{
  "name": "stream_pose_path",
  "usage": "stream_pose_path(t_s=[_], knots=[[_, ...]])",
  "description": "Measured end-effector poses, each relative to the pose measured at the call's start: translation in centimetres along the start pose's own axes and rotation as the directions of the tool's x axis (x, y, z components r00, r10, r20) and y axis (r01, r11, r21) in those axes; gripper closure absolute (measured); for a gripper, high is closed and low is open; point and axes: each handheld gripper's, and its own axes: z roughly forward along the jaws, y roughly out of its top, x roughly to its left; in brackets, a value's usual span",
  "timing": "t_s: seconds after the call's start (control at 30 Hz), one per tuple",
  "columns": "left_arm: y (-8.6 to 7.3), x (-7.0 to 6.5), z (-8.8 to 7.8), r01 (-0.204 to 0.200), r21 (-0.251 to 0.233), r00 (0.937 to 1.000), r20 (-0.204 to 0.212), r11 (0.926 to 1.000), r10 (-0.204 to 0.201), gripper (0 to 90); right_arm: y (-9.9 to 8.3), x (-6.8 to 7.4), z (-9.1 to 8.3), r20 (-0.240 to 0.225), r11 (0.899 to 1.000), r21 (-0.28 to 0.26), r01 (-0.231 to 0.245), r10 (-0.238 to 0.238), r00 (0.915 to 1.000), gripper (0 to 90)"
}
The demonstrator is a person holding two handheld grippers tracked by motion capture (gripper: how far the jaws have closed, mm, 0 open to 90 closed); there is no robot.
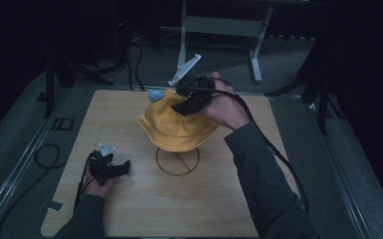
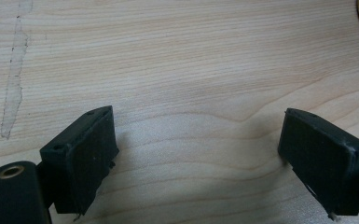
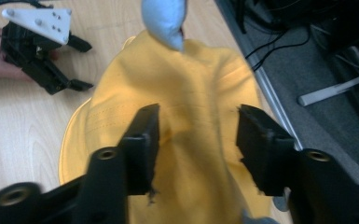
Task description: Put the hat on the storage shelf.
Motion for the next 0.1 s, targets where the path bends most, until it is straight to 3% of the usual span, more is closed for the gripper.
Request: stream_pose_path(t_s=[0.1], knots=[[0.0, 0.0, 0.0, 0.0, 0.0, 1.0, 0.0, 1.0, 0.0, 11.5, -0.02, -0.03, -0.4, 0.012, 1.0, -0.01, 0.001, 0.0, 0.9999, 42.8]])
